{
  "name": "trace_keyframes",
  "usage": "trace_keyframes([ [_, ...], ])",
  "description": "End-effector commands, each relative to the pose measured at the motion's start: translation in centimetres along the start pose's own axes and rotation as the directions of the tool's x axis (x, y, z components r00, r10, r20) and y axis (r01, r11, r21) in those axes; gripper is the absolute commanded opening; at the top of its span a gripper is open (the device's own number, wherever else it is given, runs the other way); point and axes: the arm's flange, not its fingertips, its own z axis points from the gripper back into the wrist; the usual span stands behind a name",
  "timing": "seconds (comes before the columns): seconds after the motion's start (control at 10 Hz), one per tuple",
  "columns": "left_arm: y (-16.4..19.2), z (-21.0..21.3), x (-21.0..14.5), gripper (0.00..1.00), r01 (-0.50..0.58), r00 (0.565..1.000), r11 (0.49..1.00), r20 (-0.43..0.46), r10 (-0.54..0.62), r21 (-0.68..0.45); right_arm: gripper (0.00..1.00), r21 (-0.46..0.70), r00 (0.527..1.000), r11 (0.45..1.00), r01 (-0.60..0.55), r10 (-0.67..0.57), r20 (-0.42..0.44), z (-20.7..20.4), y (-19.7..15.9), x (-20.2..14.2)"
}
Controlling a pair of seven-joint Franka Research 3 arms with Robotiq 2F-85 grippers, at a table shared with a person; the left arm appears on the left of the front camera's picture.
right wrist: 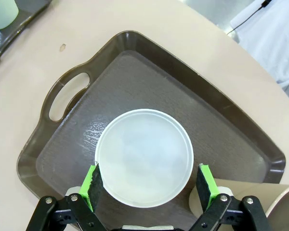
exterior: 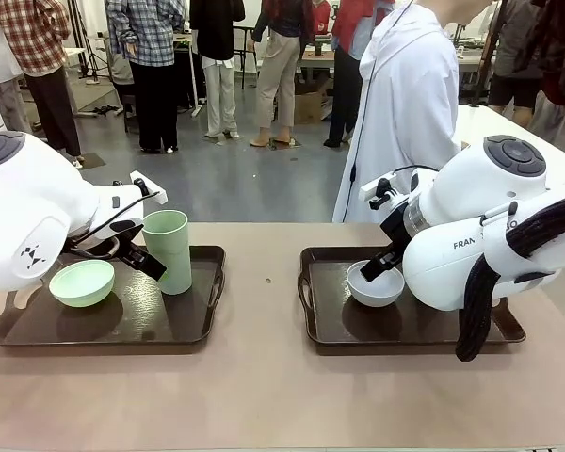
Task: Set up a tray with a mat and arrange the tableware.
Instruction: Pick up the Picnic Bowl and Reusable plastic cup from the Handle tray in front of the human's position and hold them in the air.
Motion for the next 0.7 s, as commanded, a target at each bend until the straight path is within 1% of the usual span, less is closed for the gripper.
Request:
trace_keyframes([
  [0.0, 0.0, 1.0, 0.0, 1.0, -0.058, 0.998, 0.997, -0.033, 0.059, 0.044, 1.0, 0.004, 0.999, 1.0, -0.031, 0.031, -0.028, 1.2, 0.8, 0.5],
  [0.1, -0.3, 2.9, -0.3, 1.0, -0.071, 0.995, 0.996, -0.062, 0.074, 0.059, 1.0, 0.024, 0.997, 0.998, -0.061, 0.062, -0.04, 3.0, 1.6, 0.6],
  [0.2, -1.0, 5.1, -1.0, 1.0, -0.059, 0.994, 0.997, -0.087, 0.063, 0.051, 1.0, 0.017, 0.995, 0.998, -0.059, 0.061, -0.085, 5.1, 2.4, 0.2],
  [0.3, -1.6, 7.2, -1.8, 1.0, -0.047, 0.992, 0.998, -0.117, 0.05, 0.029, 1.0, 0.001, 0.992, 0.998, -0.061, 0.06, -0.11, 7.0, 3.1, -0.6],
  [0.4, -2.1, 9.2, -2.5, 1.0, -0.034, 0.986, 0.999, -0.161, 0.03, -0.023, 1.0, -0.017, 0.986, 0.998, -0.053, 0.05, -0.159, 8.6, 3.7, -1.5],
  [0.5, -2.7, 10.6, -3.7, 1.0, -0.039, 0.982, 0.997, -0.187, 0.026, -0.066, 1.0, -0.01, 0.969, 0.999, -0.043, 0.039, -0.244, 10.3, 4.2, -3.4],
  [0.6, -3.7, 12.0, -5.2, 1.0, -0.036, 0.978, 0.994, -0.209, 0.014, -0.104, 1.0, 0.013, 0.938, 1.0, -0.022, 0.025, -0.345, 11.6, 4.8, -6.1],
])
